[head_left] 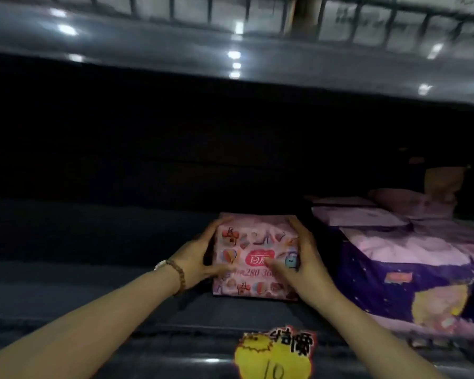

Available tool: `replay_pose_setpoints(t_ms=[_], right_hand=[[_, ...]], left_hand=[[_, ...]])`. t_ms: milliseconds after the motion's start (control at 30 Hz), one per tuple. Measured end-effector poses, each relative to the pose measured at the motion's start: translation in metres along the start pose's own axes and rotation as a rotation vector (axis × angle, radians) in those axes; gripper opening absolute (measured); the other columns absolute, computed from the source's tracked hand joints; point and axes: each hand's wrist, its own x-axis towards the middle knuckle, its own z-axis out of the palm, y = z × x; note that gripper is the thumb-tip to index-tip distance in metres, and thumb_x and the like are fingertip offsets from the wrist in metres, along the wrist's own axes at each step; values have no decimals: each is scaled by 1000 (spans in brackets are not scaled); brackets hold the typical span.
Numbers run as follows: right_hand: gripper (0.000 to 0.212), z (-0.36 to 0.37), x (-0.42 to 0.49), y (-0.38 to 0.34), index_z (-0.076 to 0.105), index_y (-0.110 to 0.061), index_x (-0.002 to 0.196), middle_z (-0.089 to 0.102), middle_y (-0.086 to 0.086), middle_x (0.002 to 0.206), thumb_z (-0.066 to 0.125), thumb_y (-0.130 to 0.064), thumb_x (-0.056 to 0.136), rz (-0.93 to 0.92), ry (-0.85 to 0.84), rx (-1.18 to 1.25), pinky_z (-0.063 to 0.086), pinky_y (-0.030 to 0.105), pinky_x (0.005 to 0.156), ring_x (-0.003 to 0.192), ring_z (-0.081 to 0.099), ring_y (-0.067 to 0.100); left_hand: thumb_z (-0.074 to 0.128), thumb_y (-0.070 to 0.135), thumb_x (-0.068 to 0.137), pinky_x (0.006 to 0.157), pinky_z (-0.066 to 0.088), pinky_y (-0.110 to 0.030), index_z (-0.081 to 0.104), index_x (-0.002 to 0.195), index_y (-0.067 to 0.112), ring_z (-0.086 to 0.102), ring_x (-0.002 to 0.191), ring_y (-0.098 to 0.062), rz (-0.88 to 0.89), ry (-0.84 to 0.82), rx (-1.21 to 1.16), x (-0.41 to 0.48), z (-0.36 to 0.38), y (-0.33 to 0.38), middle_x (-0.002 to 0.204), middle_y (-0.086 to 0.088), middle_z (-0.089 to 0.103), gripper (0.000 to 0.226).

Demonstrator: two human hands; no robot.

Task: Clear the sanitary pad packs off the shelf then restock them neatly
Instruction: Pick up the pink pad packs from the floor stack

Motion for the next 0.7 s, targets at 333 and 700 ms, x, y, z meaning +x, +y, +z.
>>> replay_pose_setpoints(t_ms=[333, 700], right_hand=[[79, 26, 57, 62, 25, -20, 151, 2, 6, 159, 64, -5, 84, -284, 131, -701, -1, 35, 112, 146, -9, 20], [71, 28, 53, 70, -11, -39, 145, -30, -9, 153, 33, -52, 91, -162, -31, -746, -12, 29, 110, 142, -31, 19]], left_hand=[[74, 26, 80, 88, 45, -12, 25, 127, 52, 55, 106, 1, 120, 183, 58, 98, 25, -53, 115, 22, 54, 73], [75, 39, 75, 99, 48, -39, 22, 142, 43, 50, 120, -12, 101, 215, 151, 122, 27, -66, 139, 5, 43, 86]])
